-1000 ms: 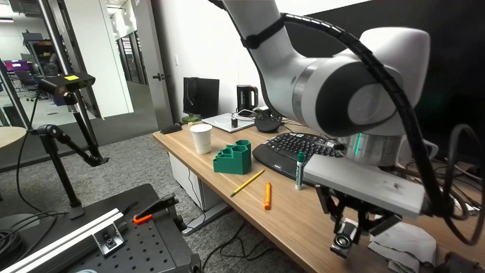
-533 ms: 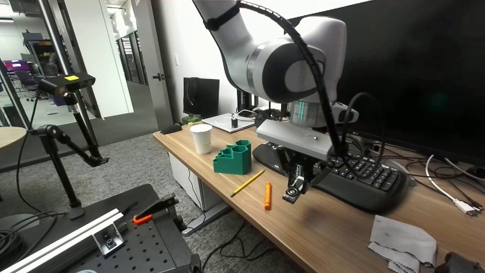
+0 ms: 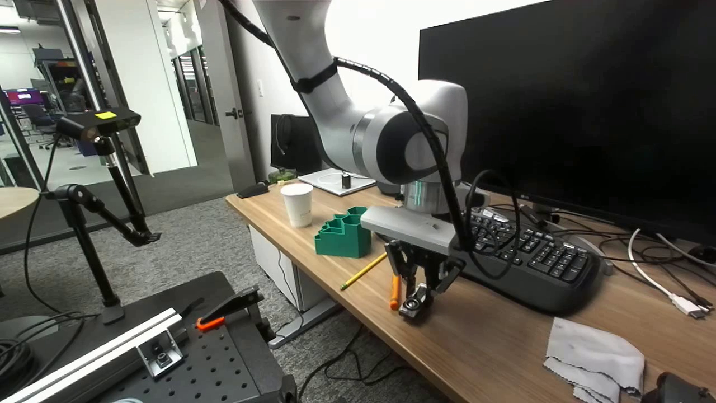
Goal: Move the black and silver object to the left
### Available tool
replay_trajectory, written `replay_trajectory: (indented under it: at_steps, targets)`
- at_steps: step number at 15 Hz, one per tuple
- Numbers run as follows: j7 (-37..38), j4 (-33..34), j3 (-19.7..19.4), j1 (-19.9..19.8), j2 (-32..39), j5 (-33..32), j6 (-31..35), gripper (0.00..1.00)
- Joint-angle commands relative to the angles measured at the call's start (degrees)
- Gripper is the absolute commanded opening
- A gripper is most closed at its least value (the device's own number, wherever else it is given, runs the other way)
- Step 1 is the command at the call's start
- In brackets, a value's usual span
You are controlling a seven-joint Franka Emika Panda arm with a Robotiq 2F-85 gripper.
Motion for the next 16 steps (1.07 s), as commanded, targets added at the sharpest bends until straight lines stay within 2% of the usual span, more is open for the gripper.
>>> replay_trajectory:
  at_steps: [1,3,6,7,9,13,14,16]
  targets:
    - [3.6,2.1,-5.0,3.7,2.0,-6.9,0.4,0.08]
    - [5.5,3.1,-6.8,5.0,3.4,-9.7,-0.1,0.08]
    - [6.9,3.3,-7.1,5.7,4.0,-11.1,-0.2,0.08]
    - [6.9,2.8,-6.9,5.8,3.5,-11.2,-0.7,0.58]
    - [6.5,1.4,-6.2,5.1,1.9,-10.9,-0.7,0.65]
    - [8.0,-2.3,-6.9,3.1,-3.7,-9.3,0.4,0.95]
    - [6.7,-3.7,-5.2,0.4,-6.6,-6.3,-0.8,0.99]
    - [6.1,-4.7,-4.4,-2.4,-11.3,-1.5,-6.1,1.00]
